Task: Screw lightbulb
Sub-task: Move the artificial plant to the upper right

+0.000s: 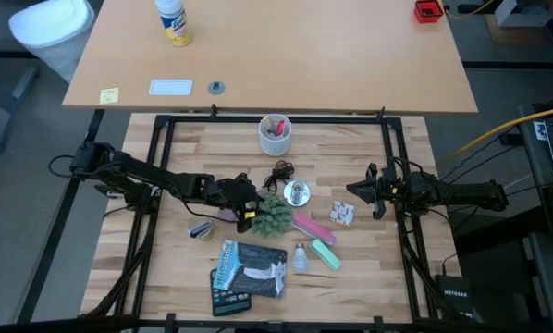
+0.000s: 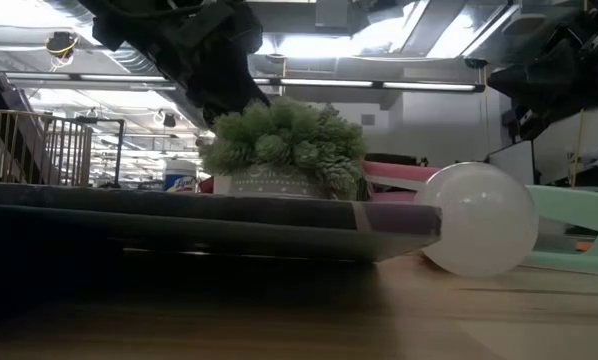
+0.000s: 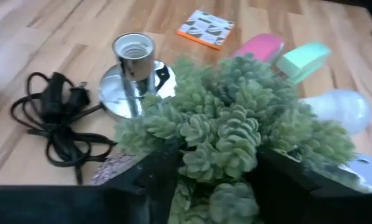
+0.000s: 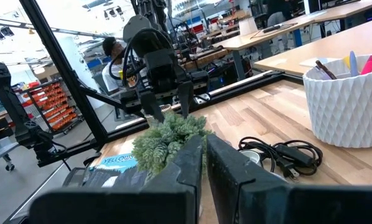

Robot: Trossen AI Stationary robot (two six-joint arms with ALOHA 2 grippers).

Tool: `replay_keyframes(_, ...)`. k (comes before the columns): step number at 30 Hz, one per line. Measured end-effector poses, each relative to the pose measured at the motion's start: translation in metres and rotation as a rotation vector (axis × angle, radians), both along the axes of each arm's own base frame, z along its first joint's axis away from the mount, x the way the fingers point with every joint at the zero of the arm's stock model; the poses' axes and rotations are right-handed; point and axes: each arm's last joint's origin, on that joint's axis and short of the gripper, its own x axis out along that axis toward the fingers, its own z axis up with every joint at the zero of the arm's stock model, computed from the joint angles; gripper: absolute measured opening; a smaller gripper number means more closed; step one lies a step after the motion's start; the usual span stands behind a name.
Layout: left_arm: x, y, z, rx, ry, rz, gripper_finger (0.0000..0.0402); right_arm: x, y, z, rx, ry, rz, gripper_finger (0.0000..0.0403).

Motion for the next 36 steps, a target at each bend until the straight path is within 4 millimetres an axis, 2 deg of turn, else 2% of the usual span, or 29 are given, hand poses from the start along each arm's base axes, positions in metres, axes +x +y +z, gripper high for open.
replay_keyframes(9, 0.000, 0.000, 0.000, 0.082, 0.008, -0.048, 0.0029, 0.000, 0.000, -0.001, 0.000, 0.005, 0.001, 0.0028)
replay_keyframes(11, -0.001, 0.001, 0.001, 0.098, 0.008, -0.049, 0.0011, 0.000, 0.000, -0.001, 0.000, 0.006, 0.001, 0.0028)
replay_keyframes(15, -0.009, 0.003, 0.007, 0.130, 0.029, -0.006, 0.0010, 0.000, 0.000, -0.001, -0.001, 0.007, 0.002, 0.0028)
replay_keyframes(24, -0.038, 0.017, 0.041, 0.267, 0.005, 0.185, 0.0004, 0.000, 0.000, -0.001, -0.001, 0.010, 0.002, 0.0028)
replay_keyframes(31, -0.051, 0.046, 0.060, 0.389, -0.013, 0.322, 0.0003, 0.000, 0.000, -0.001, -0.001, 0.012, 0.001, 0.0028)
replay_keyframes(36, -0.056, 0.075, 0.059, 0.420, 0.033, 0.419, 0.0003, 0.000, 0.000, -0.001, -0.001, 0.013, 0.001, 0.0028)
